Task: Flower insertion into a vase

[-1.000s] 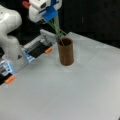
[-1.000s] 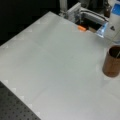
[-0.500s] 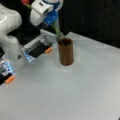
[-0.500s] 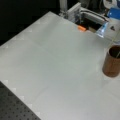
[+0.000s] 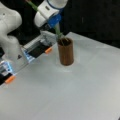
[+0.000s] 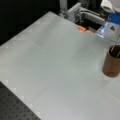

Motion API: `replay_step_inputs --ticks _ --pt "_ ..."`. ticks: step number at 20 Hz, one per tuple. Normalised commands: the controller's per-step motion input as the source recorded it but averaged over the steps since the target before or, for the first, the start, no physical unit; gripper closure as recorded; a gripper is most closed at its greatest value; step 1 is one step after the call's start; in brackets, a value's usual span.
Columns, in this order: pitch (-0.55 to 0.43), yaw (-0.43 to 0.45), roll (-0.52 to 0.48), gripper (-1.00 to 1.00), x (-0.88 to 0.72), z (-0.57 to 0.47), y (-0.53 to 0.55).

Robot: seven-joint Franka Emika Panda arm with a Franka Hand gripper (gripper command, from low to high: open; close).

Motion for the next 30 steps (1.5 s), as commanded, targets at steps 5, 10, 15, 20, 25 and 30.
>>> replay_step_inputs --ticks 5,10,15,20,25,30 --pt "0.475 -0.106 0.066 1.00 0.24 0.10 0.10" --pt "0.500 -0.084 0.005 1.00 0.25 0.10 0.15" --pt "0.415 -0.030 -0.067 1.00 0.29 0.06 0.16" --pt "0.217 -0.027 -0.134 1.00 0.33 -0.13 0.21" --pt "0.107 -0.015 -0.162 1.00 0.34 -0.24 0.25" --pt "0.046 -0.004 -0.160 1.00 0.26 -0.20 0.19"
